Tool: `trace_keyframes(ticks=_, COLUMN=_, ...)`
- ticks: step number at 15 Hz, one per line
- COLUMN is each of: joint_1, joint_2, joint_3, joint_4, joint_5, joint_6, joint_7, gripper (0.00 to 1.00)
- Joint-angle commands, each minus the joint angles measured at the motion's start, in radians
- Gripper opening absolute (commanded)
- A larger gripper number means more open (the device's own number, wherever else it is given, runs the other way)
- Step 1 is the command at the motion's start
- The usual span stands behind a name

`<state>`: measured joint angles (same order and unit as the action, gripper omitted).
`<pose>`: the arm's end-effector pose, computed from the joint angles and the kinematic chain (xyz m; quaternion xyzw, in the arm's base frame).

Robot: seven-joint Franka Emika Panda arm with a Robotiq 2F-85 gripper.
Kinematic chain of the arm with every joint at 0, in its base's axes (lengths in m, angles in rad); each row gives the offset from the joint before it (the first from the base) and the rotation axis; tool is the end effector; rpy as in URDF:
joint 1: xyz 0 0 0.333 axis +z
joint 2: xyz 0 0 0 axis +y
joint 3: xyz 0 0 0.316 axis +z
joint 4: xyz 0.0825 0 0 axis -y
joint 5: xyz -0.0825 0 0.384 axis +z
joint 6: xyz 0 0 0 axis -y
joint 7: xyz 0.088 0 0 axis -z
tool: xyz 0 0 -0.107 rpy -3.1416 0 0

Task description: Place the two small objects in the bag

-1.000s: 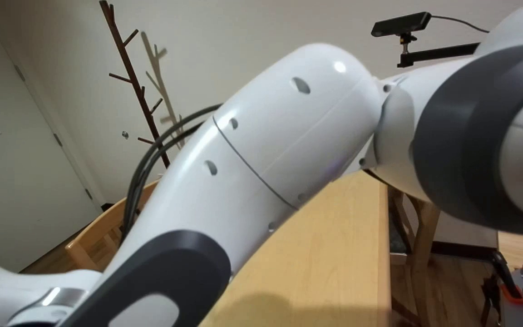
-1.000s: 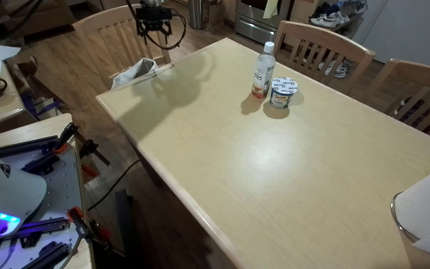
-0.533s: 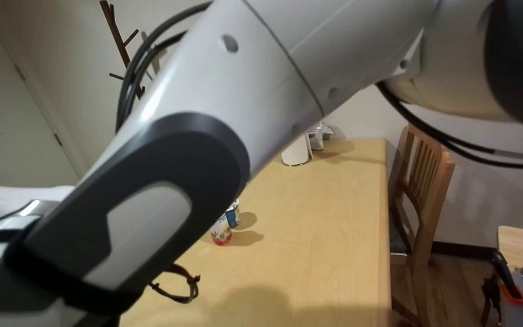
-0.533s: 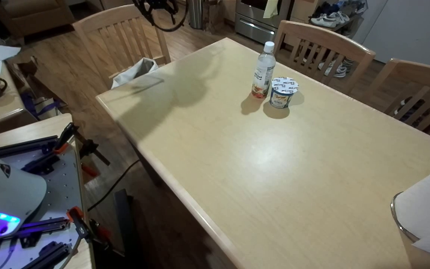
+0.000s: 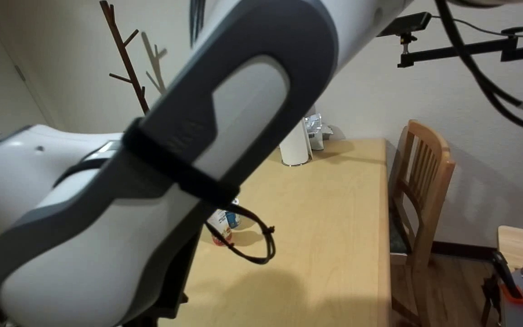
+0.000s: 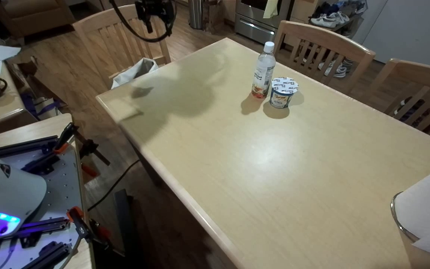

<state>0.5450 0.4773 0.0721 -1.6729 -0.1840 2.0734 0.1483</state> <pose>0.5506 0.3730 0.3223 0.9590 0.2741 -0.0113 0.0715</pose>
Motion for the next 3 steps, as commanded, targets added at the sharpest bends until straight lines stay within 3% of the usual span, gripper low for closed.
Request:
trace_keyframes(ticks=1, joint_1=-0.058, joint_2=-0.003, joint_3=0.056, joint_4=-0.023, joint_5=-0.027, joint_6=-0.001, joint_7=0.015, gripper=1.0)
trace_keyframes(ticks=3, joint_1=-0.067, joint_2=0.001, joint_3=0.063, joint_4=-0.012, joint_5=-0.027, joint_6=0.0, joint_7=0.013, gripper=1.0)
